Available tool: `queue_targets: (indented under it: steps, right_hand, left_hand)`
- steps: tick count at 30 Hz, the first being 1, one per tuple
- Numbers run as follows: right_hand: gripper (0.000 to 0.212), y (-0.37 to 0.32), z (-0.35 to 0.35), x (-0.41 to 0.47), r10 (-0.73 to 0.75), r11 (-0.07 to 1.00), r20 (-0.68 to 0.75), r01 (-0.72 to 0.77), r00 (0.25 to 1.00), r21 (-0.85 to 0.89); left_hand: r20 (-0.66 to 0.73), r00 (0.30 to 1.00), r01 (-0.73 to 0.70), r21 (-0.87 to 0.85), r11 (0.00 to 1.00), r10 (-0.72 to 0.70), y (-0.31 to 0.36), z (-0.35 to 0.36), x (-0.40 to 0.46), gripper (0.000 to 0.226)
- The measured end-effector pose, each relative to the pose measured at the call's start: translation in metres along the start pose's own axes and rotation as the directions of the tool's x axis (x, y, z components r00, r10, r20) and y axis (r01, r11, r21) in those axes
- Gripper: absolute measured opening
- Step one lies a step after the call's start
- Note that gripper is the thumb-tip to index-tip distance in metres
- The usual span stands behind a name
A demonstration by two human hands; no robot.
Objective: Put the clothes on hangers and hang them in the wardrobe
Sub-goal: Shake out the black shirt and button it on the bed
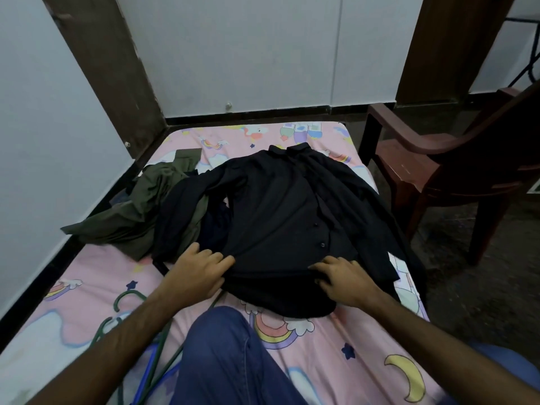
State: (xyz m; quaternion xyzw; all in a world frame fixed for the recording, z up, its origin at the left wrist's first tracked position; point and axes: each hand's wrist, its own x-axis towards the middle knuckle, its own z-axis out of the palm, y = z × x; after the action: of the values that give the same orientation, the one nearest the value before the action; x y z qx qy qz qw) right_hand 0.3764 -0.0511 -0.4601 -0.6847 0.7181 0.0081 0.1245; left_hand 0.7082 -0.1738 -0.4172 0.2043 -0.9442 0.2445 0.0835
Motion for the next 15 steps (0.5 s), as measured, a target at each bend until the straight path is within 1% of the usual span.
queue_targets:
  steps: [2,4,6,8,10,11,13,15]
  right_hand:
    - [0.041,-0.012,0.001,0.003,-0.006,0.999,0.063,0.003,0.998,0.053]
    - [0.04,-0.02,0.003,0.005,-0.013,0.994,0.109,0.001,0.994,0.108]
    - [0.04,-0.025,0.0,0.003,-0.042,0.991,0.124,0.026,0.991,0.13]
    - [0.041,-0.026,-0.012,-0.002,-0.059,0.997,0.079,0.055,0.995,0.051]
    - [0.044,-0.025,-0.029,-0.006,-0.064,0.996,0.013,0.065,0.998,-0.06]
    - [0.046,-0.026,-0.036,-0.008,-0.063,0.995,-0.024,0.061,0.998,-0.081]
    - [0.049,-0.03,-0.045,-0.01,-0.087,0.994,-0.098,0.08,0.991,-0.073]
    - [0.054,-0.041,-0.043,-0.009,-0.143,0.989,-0.095,0.14,0.985,-0.044]
  left_hand:
    - [0.122,0.992,0.05,-0.06,0.997,-0.042,-0.006,0.001,-0.009,0.022]
    - [0.233,0.969,0.114,-0.106,0.988,-0.087,-0.007,0.004,-0.018,0.023]
    - [0.273,0.956,0.143,-0.116,0.983,-0.107,-0.006,0.007,-0.024,0.023]
    - [0.25,0.96,0.155,-0.112,0.982,-0.123,-0.006,0.005,-0.027,0.023]
    - [0.181,0.974,0.161,-0.108,0.981,-0.14,-0.009,0.0,-0.03,0.022]
    - [0.138,0.98,0.161,-0.109,0.981,-0.145,-0.012,-0.002,-0.031,0.021]
    - [0.065,0.986,0.159,-0.113,0.981,-0.153,-0.021,-0.008,-0.036,0.02]
    - [0.034,0.99,0.137,-0.109,0.985,-0.134,-0.03,-0.017,-0.042,0.016]
